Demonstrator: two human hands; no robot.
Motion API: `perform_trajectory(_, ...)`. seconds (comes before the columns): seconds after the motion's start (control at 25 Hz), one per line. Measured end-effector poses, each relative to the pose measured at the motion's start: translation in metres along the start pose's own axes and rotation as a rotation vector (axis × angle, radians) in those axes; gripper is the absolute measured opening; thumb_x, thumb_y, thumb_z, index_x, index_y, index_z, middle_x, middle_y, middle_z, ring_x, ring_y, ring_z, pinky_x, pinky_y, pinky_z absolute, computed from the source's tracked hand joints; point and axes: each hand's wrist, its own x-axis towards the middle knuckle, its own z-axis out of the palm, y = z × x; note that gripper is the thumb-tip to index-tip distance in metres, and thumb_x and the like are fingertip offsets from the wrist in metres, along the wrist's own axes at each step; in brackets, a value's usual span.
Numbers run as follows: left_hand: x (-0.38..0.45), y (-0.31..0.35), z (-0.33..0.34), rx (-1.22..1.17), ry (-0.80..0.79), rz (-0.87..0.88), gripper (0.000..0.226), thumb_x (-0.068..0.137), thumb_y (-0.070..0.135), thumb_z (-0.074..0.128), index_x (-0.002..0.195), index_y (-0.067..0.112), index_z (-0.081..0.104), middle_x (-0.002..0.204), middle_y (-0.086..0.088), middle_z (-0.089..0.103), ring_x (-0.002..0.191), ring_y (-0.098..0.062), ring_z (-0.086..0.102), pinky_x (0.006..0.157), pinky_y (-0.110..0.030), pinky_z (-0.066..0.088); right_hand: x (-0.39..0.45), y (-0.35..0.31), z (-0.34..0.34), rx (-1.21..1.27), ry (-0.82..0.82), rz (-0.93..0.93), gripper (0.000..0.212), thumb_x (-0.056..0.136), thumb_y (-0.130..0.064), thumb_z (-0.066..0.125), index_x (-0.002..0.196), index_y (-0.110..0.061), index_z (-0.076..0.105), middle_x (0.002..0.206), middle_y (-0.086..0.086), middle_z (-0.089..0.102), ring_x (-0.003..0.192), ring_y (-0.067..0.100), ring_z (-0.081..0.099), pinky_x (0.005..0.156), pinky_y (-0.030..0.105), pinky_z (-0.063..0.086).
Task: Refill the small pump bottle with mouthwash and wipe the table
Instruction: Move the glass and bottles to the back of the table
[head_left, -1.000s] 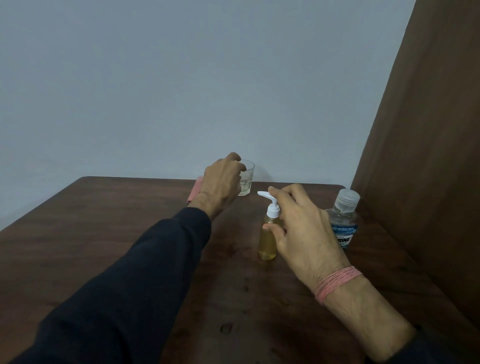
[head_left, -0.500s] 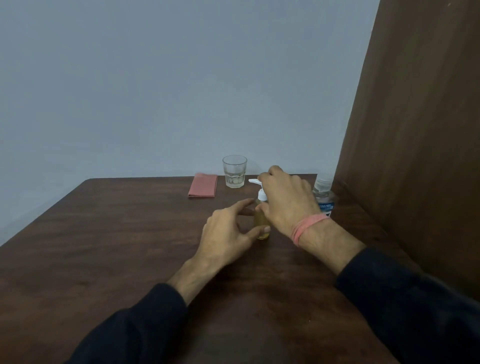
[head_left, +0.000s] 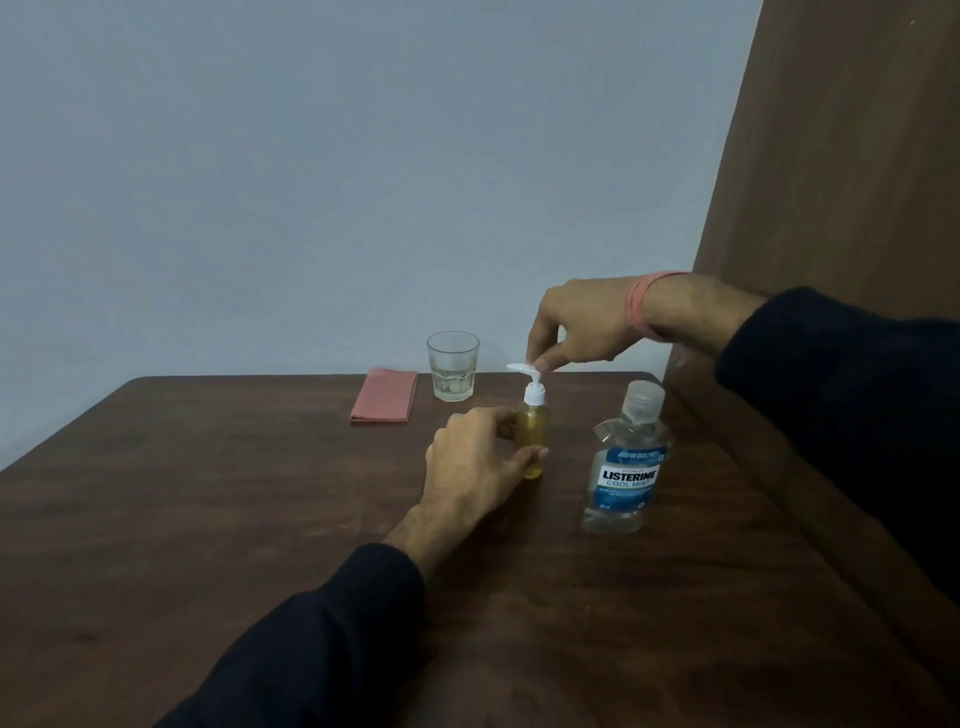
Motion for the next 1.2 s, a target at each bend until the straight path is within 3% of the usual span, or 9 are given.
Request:
perform_trajectory(0.12, 0.036, 0.006, 0.021, 0.002, 0.042, -0.001, 0.060, 0.090, 0.063, 0.093, 0.143, 0.036, 0.079, 0.129, 0.018, 0.085, 0.125, -0.010, 0.078, 0.101, -0.034, 0.058, 0.031, 0.048, 0.011, 0.100, 0.108, -0.025, 0.016, 0.099, -0.037, 0.080, 0.113, -0.032, 0.085, 0.096, -0.021, 0.080, 0.083, 0.015, 0.074, 0.073, 0.034, 0.065)
perform_trajectory(0.24, 0.081, 0.011, 0.041, 0.003, 0.063, -0.013, 0.056, 0.094, 0.058, 0.091, 0.142, 0.030, 0.080, 0.128, 0.011, 0.086, 0.123, -0.017, 0.080, 0.105, -0.042, 0.064, 0.066, 0.089, 0.035, 0.322, 0.274, -0.013, 0.010, 0.100, -0.030, 0.080, 0.108, -0.034, 0.084, 0.082, -0.031, 0.075, 0.068, 0.004, 0.071, 0.053, 0.016, 0.053)
perform_trajectory(0.52, 0.156, 0.014, 0.074, 0.027, 0.136, -0.082, 0.040, 0.097, 0.051, 0.090, 0.126, 0.024, 0.084, 0.117, -0.001, 0.087, 0.111, -0.031, 0.082, 0.091, -0.043, 0.064, 0.129, 0.120, 0.085, 0.681, 0.562, 0.063, 0.032, 0.100, -0.011, 0.078, 0.130, -0.022, 0.078, 0.107, -0.011, 0.078, 0.075, 0.007, 0.076, 0.056, 0.017, 0.058)
perform_trajectory(0.64, 0.165, 0.014, 0.079, 0.032, 0.149, -0.099, 0.043, 0.096, 0.052, 0.090, 0.128, 0.023, 0.084, 0.121, -0.001, 0.087, 0.115, -0.032, 0.081, 0.095, -0.045, 0.065, 0.135, 0.123, 0.088, 0.698, 0.571, 0.070, 0.037, 0.098, -0.010, 0.080, 0.131, -0.025, 0.076, 0.110, -0.009, 0.078, 0.068, -0.001, 0.073, 0.062, 0.019, 0.061)
perform_trajectory(0.76, 0.162, 0.014, 0.079, 0.027, 0.134, -0.121, 0.057, 0.094, 0.052, 0.093, 0.137, 0.018, 0.079, 0.132, -0.005, 0.084, 0.125, -0.032, 0.079, 0.099, -0.045, 0.063, 0.128, 0.123, 0.087, 0.651, 0.580, 0.110, 0.057, 0.096, -0.023, 0.083, 0.148, -0.036, 0.062, 0.118, -0.011, 0.073, 0.091, 0.010, 0.074, 0.094, 0.032, 0.058)
perform_trajectory(0.84, 0.148, 0.014, 0.073, -0.024, 0.107, -0.138, 0.072, 0.093, 0.048, 0.096, 0.151, 0.013, 0.072, 0.144, -0.007, 0.080, 0.134, -0.031, 0.076, 0.107, -0.045, 0.062, 0.117, 0.124, 0.090, 0.637, 0.569, 0.157, 0.067, 0.096, -0.029, 0.083, 0.155, -0.039, 0.053, 0.123, -0.009, 0.068, 0.100, 0.016, 0.071, 0.096, 0.031, 0.054)
perform_trajectory(0.96, 0.106, 0.006, 0.046, -0.071, 0.067, -0.084, 0.061, 0.094, 0.042, 0.096, 0.149, 0.024, 0.076, 0.141, 0.006, 0.082, 0.133, -0.017, 0.076, 0.116, -0.043, 0.061, 0.077, 0.121, 0.102, 0.721, 0.522, 0.181, 0.053, 0.097, -0.027, 0.083, 0.145, -0.034, 0.063, 0.123, -0.005, 0.072, 0.102, 0.019, 0.073, 0.087, 0.032, 0.061)
perform_trajectory(1.08, 0.056, -0.027, 0.005, 0.007, 0.076, -0.050, 0.037, 0.096, 0.047, 0.094, 0.129, 0.037, 0.083, 0.123, 0.019, 0.084, 0.109, 0.001, 0.072, 0.102, -0.030, 0.062, 0.025, 0.111, 0.109, 0.869, 0.459, 0.151, 0.033, 0.099, -0.021, 0.081, 0.130, -0.030, 0.075, 0.114, -0.001, 0.078, 0.105, 0.023, 0.077, 0.094, 0.044, 0.065)
perform_trajectory(1.2, 0.027, -0.070, -0.045, 0.203, 0.183, -0.092, 0.035, 0.100, 0.046, 0.086, 0.134, 0.039, 0.081, 0.133, 0.015, 0.081, 0.120, -0.006, 0.062, 0.104, -0.036, 0.057, -0.024, 0.089, 0.089, 0.977, 0.426, 0.097, 0.025, 0.099, -0.021, 0.079, 0.123, -0.029, 0.079, 0.113, 0.005, 0.081, 0.104, 0.022, 0.080, 0.092, 0.036, 0.065)
